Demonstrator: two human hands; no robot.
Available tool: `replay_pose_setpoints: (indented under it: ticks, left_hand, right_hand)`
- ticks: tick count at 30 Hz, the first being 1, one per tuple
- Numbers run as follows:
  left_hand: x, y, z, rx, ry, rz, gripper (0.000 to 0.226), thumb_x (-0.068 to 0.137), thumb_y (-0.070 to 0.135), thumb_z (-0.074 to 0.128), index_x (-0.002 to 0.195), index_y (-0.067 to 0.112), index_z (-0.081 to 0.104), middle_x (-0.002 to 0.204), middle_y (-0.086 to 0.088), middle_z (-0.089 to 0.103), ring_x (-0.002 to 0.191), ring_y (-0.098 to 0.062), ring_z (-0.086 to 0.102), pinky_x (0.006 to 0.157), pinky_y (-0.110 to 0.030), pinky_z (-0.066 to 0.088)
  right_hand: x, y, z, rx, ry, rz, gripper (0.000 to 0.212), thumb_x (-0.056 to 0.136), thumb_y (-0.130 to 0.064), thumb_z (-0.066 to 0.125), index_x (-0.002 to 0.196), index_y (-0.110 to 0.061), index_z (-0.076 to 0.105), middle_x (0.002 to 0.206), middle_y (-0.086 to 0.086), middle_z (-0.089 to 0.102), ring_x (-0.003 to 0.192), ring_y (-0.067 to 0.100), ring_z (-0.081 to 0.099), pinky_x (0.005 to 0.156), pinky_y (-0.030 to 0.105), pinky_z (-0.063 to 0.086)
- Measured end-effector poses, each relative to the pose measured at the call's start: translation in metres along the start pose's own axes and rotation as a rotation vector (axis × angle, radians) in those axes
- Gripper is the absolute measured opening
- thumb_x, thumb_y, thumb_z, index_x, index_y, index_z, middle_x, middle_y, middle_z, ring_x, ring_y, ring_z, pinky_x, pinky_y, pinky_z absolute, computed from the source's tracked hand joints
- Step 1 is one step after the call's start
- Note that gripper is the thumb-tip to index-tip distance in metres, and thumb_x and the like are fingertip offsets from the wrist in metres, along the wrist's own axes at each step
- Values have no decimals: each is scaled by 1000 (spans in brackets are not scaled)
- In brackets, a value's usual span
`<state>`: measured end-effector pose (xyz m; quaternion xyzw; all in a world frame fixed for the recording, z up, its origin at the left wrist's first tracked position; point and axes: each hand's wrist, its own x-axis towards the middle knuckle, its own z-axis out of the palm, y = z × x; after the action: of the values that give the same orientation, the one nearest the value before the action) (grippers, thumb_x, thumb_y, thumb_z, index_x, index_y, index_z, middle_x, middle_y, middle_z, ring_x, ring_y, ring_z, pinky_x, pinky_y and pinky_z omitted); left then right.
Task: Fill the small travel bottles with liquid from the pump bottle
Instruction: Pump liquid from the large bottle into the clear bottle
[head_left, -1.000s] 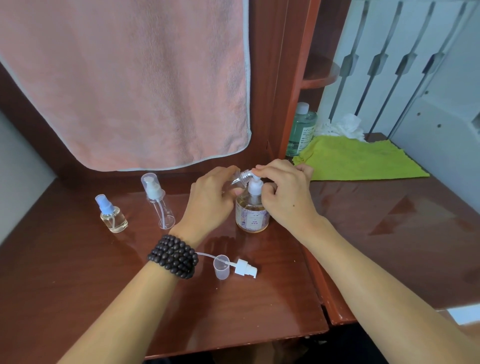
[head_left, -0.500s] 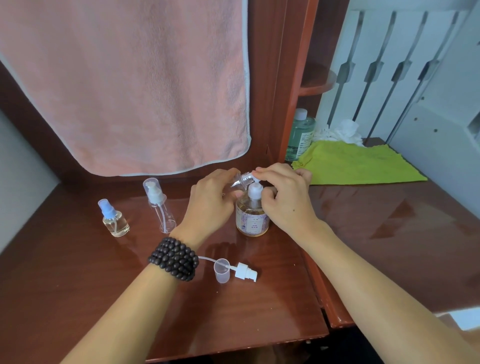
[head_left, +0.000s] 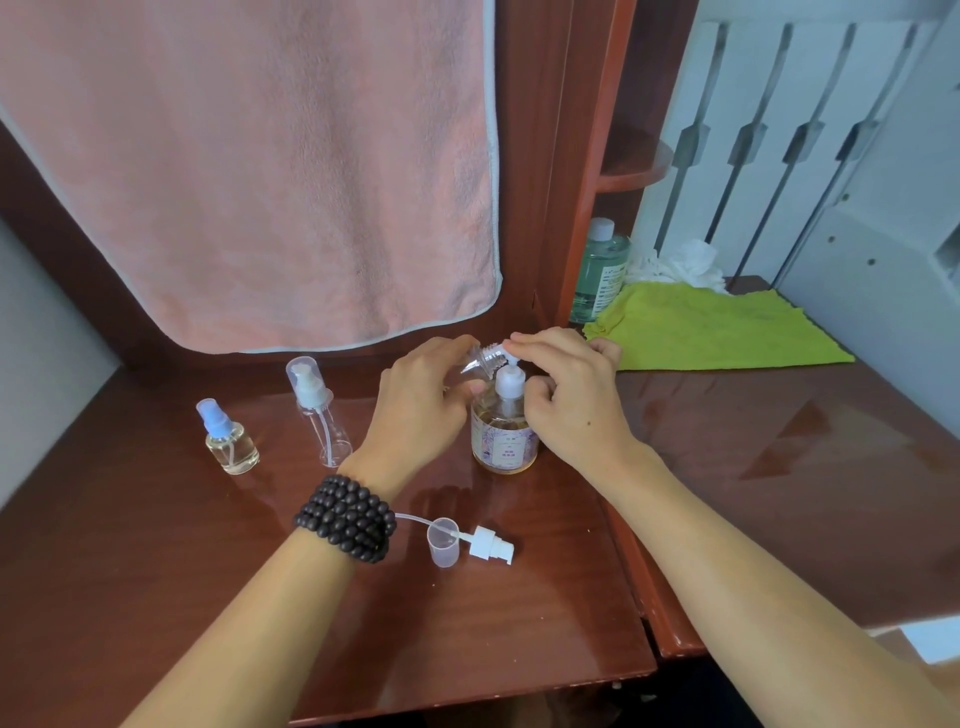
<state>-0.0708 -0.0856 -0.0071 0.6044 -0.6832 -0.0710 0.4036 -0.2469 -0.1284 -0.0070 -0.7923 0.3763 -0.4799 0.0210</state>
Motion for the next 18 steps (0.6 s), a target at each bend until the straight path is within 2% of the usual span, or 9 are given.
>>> replay_pose_setpoints:
  ticks: [7, 10, 18]
  left_hand:
    - [-1, -3, 4, 16, -4, -2, 35, 80, 28, 62, 114, 25, 64, 97, 9, 64, 90, -20, 63, 82, -49, 53]
    - [-4, -3, 7, 2, -1, -24, 40, 80, 28, 62, 119, 22, 66, 103, 7, 67, 95, -21, 65, 84, -49, 54]
    - [-2, 0, 0, -9, 14, -17, 39, 81, 30, 62, 120, 29, 61, 108, 7, 68, 99, -21, 66, 87, -51, 53]
  right_hand:
    - [1, 2, 4, -31, 0, 16, 51, 60, 0, 45, 93, -21, 79, 96, -9, 72, 91, 10, 62, 80, 43, 30]
    - [0, 2, 7, -31, -10, 26, 52, 59, 0, 45, 92, -21, 79, 94, -9, 72, 90, 11, 62, 80, 42, 29]
    - [-3, -1, 3, -10, -17, 7, 57, 61, 2, 47, 105, -19, 77, 113, -8, 70, 99, 5, 60, 86, 38, 28]
